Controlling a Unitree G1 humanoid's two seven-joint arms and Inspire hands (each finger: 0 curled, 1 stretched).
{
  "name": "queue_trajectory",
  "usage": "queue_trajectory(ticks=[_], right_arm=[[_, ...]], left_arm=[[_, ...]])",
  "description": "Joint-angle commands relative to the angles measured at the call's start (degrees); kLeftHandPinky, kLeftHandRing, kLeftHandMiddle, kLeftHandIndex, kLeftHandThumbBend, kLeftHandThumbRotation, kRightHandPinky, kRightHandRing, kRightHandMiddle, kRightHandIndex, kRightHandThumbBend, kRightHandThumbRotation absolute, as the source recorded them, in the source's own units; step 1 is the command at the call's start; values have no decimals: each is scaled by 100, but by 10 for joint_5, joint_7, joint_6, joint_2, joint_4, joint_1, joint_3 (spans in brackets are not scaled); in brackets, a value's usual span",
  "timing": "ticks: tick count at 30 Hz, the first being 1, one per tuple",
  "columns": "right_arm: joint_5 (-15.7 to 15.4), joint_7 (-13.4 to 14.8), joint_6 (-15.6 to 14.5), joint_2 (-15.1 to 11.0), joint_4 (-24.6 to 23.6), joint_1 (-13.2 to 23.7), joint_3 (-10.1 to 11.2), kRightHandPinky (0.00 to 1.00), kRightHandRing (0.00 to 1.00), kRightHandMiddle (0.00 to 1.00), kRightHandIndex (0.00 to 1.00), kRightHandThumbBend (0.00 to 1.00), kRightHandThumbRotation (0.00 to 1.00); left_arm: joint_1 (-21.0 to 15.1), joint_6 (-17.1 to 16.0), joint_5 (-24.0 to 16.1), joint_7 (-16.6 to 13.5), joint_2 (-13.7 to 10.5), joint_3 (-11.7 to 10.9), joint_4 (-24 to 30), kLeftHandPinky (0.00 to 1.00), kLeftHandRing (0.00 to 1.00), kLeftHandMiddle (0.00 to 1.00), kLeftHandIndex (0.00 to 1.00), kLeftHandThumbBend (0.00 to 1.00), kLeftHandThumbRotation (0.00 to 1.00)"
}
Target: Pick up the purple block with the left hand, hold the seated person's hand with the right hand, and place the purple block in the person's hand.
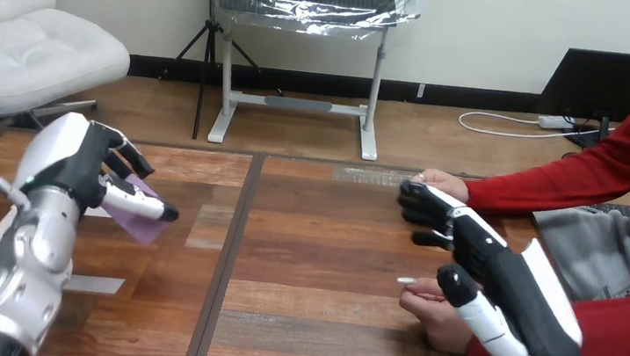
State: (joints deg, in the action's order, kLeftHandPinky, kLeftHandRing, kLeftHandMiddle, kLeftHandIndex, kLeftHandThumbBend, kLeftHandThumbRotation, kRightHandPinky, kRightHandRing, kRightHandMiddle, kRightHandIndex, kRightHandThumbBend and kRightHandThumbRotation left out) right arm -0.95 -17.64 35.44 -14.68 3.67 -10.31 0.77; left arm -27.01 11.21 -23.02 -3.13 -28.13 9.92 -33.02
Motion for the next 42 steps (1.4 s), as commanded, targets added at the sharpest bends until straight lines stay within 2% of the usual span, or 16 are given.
queue_trajectory(ticks=[1,7,13,17,21,32,42], right_arm=[[-23,33,29,-48,75,119,51,80,85,87,86,73,86],[-50,50,33,-78,120,151,58,80,85,87,87,74,78],[-76,63,20,-107,153,178,61,79,85,87,87,77,70],[-100,73,-1,-128,167,193,59,77,85,88,88,79,67],[-146,81,-11,-179,225,234,45,71,84,89,90,84,60],[-174,63,-11,-228,283,269,32,73,89,92,92,89,53],[-203,56,-22,-261,309,289,21,76,91,93,93,93,54]], left_arm=[[24,4,35,10,15,-51,197,34,39,44,44,80,0],[54,3,52,11,24,-62,266,33,37,42,43,80,0],[82,12,63,19,32,-69,331,30,35,40,42,79,0],[100,18,69,22,38,-74,374,29,33,40,41,79,0],[134,4,78,26,44,-81,432,26,31,38,41,79,0],[154,13,82,37,50,-85,475,27,32,38,40,78,0],[161,8,84,42,52,-90,487,27,31,38,40,78,0]])
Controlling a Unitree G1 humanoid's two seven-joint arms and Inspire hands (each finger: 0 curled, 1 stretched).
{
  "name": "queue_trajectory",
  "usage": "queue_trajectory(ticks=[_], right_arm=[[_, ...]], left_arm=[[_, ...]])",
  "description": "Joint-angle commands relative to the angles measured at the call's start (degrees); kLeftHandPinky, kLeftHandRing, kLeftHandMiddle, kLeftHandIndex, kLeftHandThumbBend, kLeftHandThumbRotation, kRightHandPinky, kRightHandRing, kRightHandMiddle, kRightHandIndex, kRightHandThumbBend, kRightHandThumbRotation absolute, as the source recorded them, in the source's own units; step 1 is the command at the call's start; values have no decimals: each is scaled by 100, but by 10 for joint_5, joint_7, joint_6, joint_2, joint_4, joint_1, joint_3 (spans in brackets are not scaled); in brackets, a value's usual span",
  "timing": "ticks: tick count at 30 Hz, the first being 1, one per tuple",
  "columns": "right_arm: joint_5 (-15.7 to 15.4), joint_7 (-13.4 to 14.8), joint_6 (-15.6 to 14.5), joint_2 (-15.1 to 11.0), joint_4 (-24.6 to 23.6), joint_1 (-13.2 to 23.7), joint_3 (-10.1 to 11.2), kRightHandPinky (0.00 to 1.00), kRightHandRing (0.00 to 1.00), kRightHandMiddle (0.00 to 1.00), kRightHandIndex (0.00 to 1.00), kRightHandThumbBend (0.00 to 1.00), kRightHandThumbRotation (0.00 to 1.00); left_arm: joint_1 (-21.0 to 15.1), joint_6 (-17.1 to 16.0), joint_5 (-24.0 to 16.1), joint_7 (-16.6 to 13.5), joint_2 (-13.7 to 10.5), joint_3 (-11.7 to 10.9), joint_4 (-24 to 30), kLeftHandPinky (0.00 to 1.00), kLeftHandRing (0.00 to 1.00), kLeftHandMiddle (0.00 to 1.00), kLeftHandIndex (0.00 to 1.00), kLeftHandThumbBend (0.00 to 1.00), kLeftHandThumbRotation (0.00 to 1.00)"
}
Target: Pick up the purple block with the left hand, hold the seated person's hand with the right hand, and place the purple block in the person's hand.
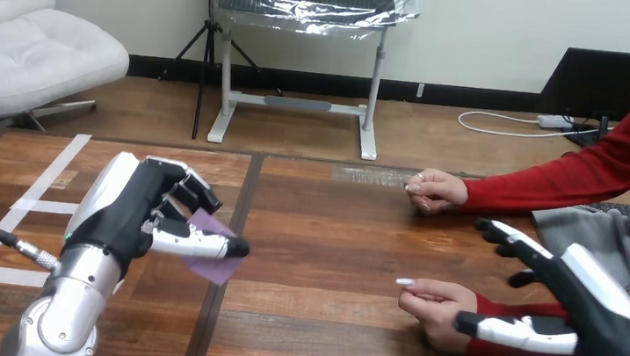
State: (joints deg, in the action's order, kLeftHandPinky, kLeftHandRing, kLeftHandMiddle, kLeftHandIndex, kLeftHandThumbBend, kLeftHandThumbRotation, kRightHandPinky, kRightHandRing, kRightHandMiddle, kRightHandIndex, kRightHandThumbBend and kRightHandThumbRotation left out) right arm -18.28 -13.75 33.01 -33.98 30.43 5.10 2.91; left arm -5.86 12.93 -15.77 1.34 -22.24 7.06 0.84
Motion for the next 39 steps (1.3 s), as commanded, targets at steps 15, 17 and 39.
queue_trajectory(ticks=[15,17,39], right_arm=[[-54,-1,6,-102,103,177,-20,75,90,91,92,100,56],[-57,-3,6,-106,109,181,-23,76,90,91,92,100,56],[-106,5,29,-130,192,235,-81,83,89,89,90,100,41]], left_arm=[[-46,0,11,6,1,-67,164,28,32,38,40,77,0],[-46,0,11,7,1,-68,164,28,32,38,40,77,0],[-45,-4,10,21,9,-76,166,28,32,38,40,77,0]])
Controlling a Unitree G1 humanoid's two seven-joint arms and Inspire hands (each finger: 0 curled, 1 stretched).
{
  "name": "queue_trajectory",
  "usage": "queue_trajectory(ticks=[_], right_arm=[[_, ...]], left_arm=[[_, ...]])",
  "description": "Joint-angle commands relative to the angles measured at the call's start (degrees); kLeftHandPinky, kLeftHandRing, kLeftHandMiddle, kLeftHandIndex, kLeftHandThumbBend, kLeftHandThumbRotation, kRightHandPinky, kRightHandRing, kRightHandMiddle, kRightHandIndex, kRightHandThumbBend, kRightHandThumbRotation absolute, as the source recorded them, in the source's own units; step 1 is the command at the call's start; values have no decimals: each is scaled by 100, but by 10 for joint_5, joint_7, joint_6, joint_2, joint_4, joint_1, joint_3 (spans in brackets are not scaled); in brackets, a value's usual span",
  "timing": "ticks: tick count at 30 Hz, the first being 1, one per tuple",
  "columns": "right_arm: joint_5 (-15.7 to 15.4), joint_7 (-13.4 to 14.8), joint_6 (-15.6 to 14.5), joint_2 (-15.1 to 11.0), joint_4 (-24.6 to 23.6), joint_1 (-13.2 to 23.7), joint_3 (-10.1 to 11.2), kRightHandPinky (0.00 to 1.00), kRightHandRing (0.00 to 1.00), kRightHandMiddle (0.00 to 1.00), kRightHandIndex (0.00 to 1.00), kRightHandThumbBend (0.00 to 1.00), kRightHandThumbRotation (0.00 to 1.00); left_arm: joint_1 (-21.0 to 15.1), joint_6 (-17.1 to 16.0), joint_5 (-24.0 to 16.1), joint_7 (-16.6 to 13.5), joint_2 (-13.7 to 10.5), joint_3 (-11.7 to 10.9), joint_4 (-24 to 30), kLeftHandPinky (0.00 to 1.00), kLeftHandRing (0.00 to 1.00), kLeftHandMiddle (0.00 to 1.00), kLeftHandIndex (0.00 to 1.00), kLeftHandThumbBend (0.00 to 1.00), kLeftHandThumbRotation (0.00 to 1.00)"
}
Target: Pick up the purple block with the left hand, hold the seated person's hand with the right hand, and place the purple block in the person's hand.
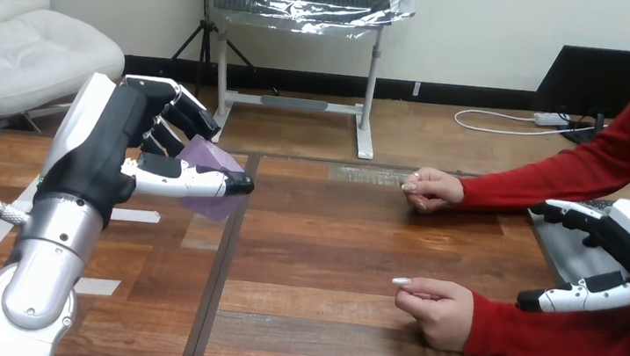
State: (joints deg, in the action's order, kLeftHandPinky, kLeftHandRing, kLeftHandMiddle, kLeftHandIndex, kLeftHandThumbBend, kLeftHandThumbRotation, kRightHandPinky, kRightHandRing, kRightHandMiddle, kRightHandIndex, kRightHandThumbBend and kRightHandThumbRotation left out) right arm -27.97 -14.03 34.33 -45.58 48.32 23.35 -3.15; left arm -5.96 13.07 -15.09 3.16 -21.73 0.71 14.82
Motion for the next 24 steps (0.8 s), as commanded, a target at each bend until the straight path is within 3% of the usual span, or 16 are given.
queue_trajectory(ticks=[1,12,24], right_arm=[[-11,7,15,-15,15,55,-23,83,89,89,90,100,40],[-23,-4,-1,-12,42,70,-53,85,87,88,88,100,32],[-25,-19,-12,-3,74,86,-80,74,85,86,86,100,28]], left_arm=[[-45,-6,3,3,4,-13,25,28,32,38,40,77,0],[-48,-2,8,9,7,-17,26,27,31,38,40,77,0],[-51,-2,16,14,5,-21,26,27,32,38,40,76,0]])
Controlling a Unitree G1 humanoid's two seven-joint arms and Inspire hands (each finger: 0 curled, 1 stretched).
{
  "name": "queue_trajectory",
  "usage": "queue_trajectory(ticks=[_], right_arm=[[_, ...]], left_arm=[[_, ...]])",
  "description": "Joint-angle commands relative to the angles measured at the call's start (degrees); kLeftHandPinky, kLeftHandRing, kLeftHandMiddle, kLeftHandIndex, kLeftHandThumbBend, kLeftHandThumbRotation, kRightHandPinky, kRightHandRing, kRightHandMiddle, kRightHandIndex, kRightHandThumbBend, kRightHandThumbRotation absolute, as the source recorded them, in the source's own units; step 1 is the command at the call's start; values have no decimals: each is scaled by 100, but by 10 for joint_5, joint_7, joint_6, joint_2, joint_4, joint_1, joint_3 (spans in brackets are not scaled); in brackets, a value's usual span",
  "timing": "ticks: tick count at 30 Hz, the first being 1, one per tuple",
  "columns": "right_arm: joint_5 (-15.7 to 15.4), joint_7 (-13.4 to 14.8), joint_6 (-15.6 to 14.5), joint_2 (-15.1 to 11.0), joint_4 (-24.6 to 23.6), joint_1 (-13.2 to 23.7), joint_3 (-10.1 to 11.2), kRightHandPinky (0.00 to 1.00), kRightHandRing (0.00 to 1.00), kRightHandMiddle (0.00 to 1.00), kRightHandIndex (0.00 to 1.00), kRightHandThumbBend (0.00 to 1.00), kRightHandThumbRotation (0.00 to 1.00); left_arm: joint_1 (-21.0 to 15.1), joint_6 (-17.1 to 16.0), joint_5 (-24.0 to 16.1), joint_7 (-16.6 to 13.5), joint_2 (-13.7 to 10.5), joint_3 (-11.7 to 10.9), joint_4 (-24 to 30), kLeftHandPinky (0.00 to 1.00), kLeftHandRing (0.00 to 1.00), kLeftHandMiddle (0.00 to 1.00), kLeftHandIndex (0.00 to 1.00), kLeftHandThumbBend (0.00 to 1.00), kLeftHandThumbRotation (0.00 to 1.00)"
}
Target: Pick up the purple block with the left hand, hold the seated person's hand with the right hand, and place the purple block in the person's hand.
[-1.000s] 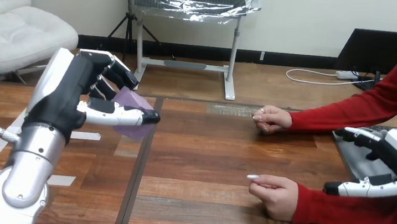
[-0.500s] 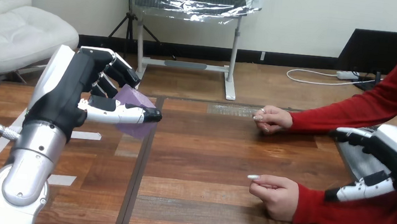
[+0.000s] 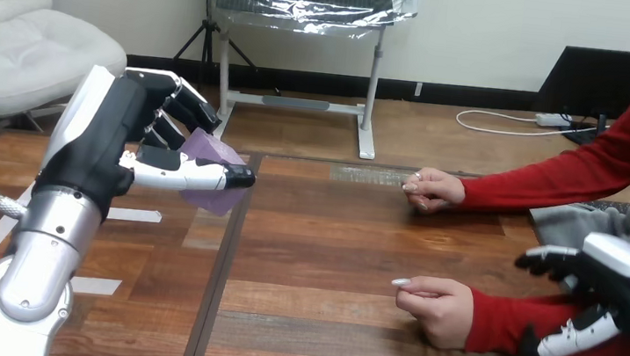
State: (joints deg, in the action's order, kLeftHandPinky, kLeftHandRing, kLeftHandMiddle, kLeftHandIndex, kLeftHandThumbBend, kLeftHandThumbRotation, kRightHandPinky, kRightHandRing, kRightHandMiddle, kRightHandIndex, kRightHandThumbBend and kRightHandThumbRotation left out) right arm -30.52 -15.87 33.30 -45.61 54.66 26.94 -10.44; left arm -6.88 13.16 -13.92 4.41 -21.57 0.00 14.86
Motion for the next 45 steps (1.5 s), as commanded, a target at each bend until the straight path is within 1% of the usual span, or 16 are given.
queue_trajectory(ticks=[1,6,8,10,17,26,30,33,37,41,45], right_arm=[[0,-1,-2,-2,12,51,-10,73,84,86,86,100,27],[-10,-7,-13,3,23,57,-27,71,83,85,86,100,29],[-22,-8,-23,10,29,61,-42,71,84,85,86,100,31],[-28,-8,-28,14,32,64,-50,71,84,86,86,100,30],[-42,6,-41,23,39,69,-66,71,84,85,86,100,29],[-54,26,-57,31,35,68,-82,69,82,84,83,100,21],[-58,35,-59,34,34,67,-89,68,82,82,82,100,17],[-63,41,-61,35,33,68,-94,67,81,82,81,100,15],[-70,47,-66,38,32,68,-101,65,79,80,79,100,13],[-83,57,-78,42,31,70,-112,64,77,79,77,100,13],[-93,56,-91,45,31,73,-123,60,73,77,76,100,15]], left_arm=[[-42,-3,5,2,3,-15,26,27,32,38,40,76,0],[-43,3,9,7,3,-18,30,27,32,38,40,76,0],[-44,2,11,9,3,-21,29,27,32,38,40,76,0],[-45,1,12,9,2,-22,29,27,32,38,40,77,0],[-46,-2,12,8,1,-23,27,27,33,38,40,77,0],[-47,-4,17,10,1,-26,23,28,33,38,40,77,0],[-48,-7,18,10,0,-26,22,28,33,38,40,77,0],[-48,-6,19,10,0,-26,22,28,33,38,40,77,0],[-49,-4,19,10,0,-25,23,28,33,38,40,77,0],[-49,-1,19,10,1,-24,24,28,33,38,39,77,0],[-50,0,20,10,1,-25,23,28,33,38,39,77,0]])
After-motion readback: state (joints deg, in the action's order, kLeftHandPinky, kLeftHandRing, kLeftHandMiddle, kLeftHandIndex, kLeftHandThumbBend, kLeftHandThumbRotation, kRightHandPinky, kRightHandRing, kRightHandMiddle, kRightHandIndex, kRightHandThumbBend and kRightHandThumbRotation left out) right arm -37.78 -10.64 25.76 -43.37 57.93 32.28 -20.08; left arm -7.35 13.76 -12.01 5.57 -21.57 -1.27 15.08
